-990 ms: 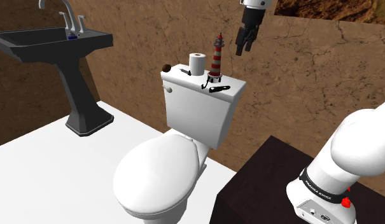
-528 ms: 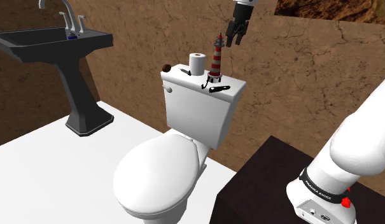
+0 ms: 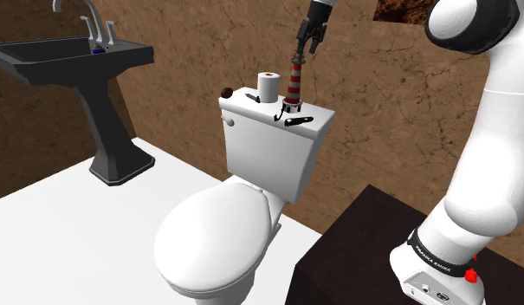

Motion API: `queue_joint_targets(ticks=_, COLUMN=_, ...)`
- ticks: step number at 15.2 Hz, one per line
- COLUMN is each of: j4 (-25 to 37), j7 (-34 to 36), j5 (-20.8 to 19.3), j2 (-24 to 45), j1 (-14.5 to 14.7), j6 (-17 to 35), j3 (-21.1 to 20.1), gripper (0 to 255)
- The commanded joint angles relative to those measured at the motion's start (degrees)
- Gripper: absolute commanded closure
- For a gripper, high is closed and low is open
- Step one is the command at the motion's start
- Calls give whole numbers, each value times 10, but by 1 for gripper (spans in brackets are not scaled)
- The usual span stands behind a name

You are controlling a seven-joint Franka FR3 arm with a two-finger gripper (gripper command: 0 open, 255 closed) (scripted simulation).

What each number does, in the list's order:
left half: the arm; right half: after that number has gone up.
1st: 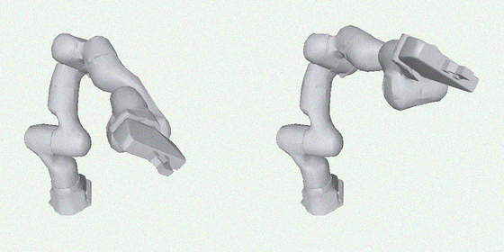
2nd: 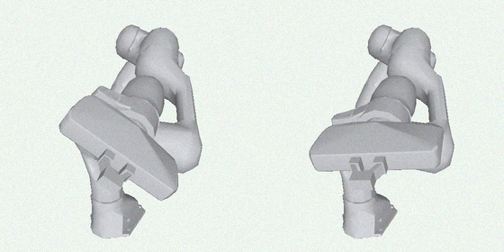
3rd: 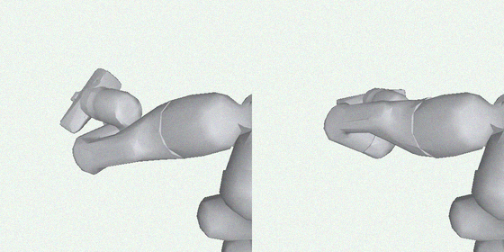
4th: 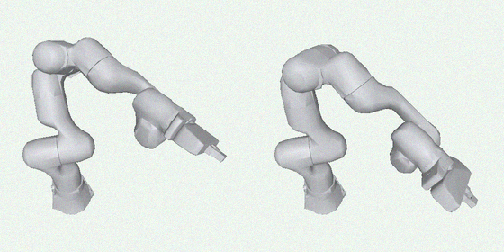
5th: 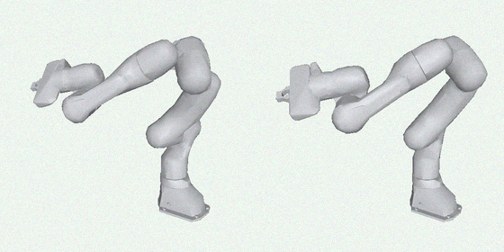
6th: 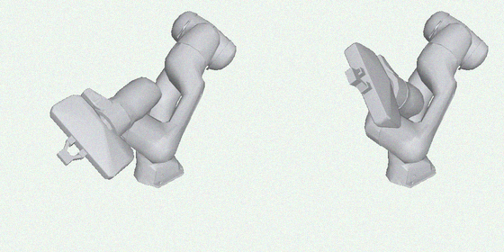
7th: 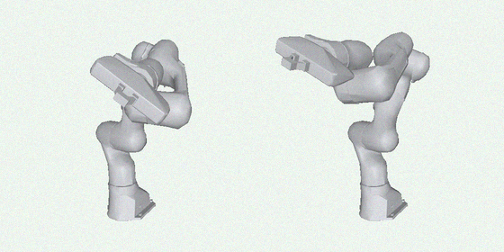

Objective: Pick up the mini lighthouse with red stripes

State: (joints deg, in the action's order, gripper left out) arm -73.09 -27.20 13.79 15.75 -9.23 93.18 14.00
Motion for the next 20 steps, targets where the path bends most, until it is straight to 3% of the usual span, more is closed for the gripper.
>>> queue_joint_targets(ticks=1, j4=26, j7=-5, j5=11, j2=21, j1=-8, j6=-5, j3=1, gripper=0)
queue_joint_targets(ticks=9, j4=-48, j7=-13, j5=8, j2=5, j1=-1, j6=53, j3=0, gripper=0)
queue_joint_targets(ticks=10, j4=-47, j7=-13, j5=8, j2=6, j1=-1, j6=52, j3=0, gripper=255)
queue_joint_targets(ticks=20, j4=-38, j7=-12, j5=8, j2=7, j1=-2, j6=44, j3=0, gripper=255)
